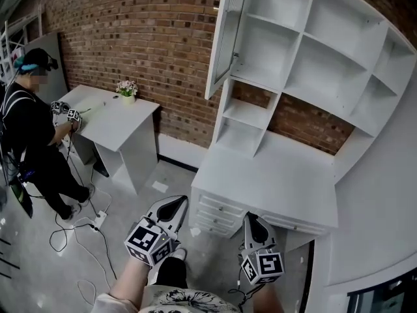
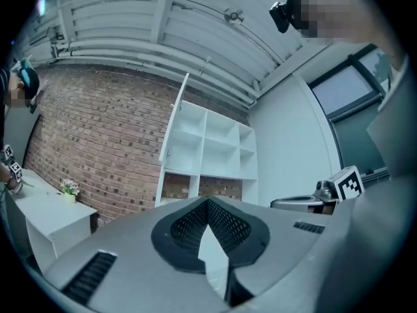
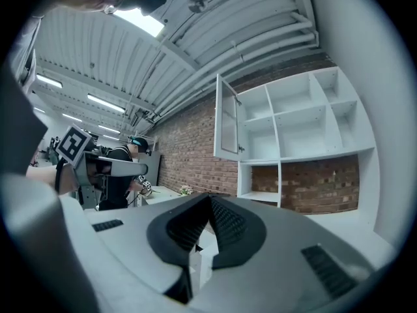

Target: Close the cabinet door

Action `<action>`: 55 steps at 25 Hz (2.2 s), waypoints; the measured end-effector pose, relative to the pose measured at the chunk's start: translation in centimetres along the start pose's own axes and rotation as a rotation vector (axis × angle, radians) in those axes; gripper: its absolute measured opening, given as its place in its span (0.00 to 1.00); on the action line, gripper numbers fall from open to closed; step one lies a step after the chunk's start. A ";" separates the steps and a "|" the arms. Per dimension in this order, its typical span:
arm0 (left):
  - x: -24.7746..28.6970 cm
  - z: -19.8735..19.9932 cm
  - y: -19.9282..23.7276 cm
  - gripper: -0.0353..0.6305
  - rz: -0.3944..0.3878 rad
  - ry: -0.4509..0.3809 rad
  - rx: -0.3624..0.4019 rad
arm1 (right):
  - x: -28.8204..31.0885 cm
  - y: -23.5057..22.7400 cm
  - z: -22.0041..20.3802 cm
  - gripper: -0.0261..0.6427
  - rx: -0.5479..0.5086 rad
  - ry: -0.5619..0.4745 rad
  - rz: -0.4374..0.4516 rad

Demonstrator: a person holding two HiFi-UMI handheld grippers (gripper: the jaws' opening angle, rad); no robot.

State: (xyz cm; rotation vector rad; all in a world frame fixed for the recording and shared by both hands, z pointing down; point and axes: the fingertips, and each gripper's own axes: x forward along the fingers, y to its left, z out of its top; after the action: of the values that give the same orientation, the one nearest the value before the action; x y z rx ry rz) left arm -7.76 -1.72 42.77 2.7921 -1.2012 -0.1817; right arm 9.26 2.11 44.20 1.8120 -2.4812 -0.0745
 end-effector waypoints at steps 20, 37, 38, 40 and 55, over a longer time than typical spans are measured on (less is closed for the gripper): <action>22.2 13.3 19.7 0.07 -0.175 -0.195 0.163 | 25.3 -6.4 5.0 0.05 -0.078 -0.093 -0.107; 31.7 33.7 21.0 0.16 -0.541 -0.425 0.122 | 31.9 -9.0 4.5 0.05 -0.140 -0.062 -0.177; 32.0 34.8 21.1 0.18 -0.556 -0.434 0.106 | 31.9 -9.2 4.2 0.05 -0.135 -0.058 -0.184; 32.7 36.5 21.4 0.22 -0.582 -0.441 0.085 | 32.0 -9.5 3.9 0.05 -0.129 -0.053 -0.193; 34.1 42.7 18.9 0.32 -0.740 -0.428 0.131 | 34.2 -9.1 6.0 0.05 -0.227 -0.061 -0.191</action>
State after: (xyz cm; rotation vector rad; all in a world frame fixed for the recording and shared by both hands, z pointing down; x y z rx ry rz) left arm -4.31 -41.19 0.66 3.2762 -0.1463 -0.8032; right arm 7.03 -33.29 38.37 1.9659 -2.2215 -0.4095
